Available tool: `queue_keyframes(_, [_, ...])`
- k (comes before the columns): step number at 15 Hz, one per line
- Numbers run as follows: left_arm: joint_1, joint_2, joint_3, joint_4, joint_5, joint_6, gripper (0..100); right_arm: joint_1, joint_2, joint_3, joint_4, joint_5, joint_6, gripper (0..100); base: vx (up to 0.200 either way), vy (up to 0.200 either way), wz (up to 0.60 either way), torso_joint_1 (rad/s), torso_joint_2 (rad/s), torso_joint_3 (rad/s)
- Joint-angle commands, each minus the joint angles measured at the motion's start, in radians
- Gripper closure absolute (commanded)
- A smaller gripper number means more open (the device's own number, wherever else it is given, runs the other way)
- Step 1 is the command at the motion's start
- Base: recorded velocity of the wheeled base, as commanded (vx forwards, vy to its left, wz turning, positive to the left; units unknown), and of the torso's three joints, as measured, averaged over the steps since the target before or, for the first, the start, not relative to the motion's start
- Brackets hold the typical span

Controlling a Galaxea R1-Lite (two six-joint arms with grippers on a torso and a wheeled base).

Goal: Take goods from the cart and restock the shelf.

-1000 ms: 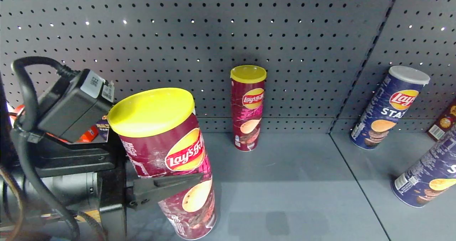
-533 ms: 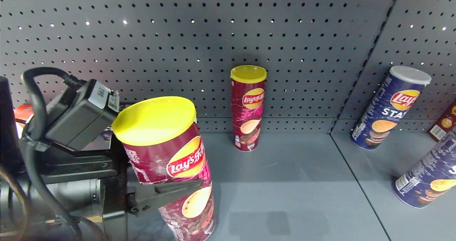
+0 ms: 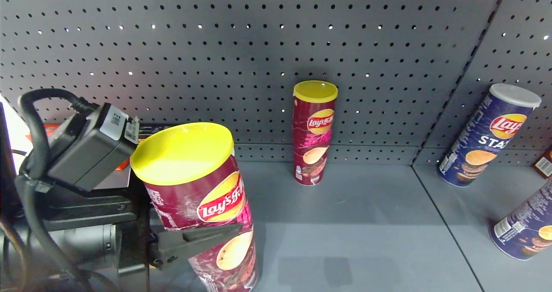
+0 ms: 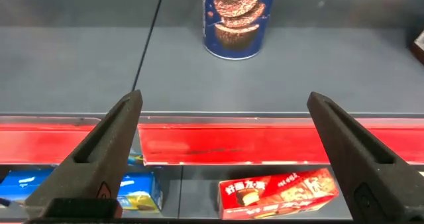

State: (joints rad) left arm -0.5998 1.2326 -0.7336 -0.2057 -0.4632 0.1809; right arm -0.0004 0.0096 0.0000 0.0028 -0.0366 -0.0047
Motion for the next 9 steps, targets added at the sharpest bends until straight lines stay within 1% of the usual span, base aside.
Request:
queue_keyframes(1, [0.000, 0.002, 0.000, -0.001, 0.000, 0.000, 100, 0.000, 0.001, -0.002, 0.002, 0.003, -0.011, 0, 0.000, 0.000, 0.00, 0.000, 0.00, 0.000])
queue_keyframes(3, [0.002, 0.002, -0.001, -0.004, 0.000, 0.000, 100, 0.000, 0.001, -0.002, 0.000, -0.003, -0.037, 0, 0.000, 0.000, 0.00, 0.000, 0.00, 0.000])
queue_keyframes(5, [0.003, -0.002, 0.013, 0.000, 0.001, 0.000, 100, -0.001, 0.001, 0.000, -0.006, -0.008, -0.028, 0, 0.000, 0.000, 0.00, 0.000, 0.00, 0.000])
queue_keyframes(8, [0.006, -0.021, 0.019, 0.003, 0.001, -0.001, 100, -0.001, 0.000, 0.000, -0.004, -0.042, 0.002, 0, 0.000, 0.000, 0.00, 0.000, 0.00, 0.000])
queue_keyframes(9, [0.014, -0.021, 0.014, 0.003, 0.001, -0.004, 100, 0.000, 0.001, 0.000, -0.006, -0.039, -0.034, 0, 0.000, 0.000, 0.00, 0.000, 0.00, 0.000])
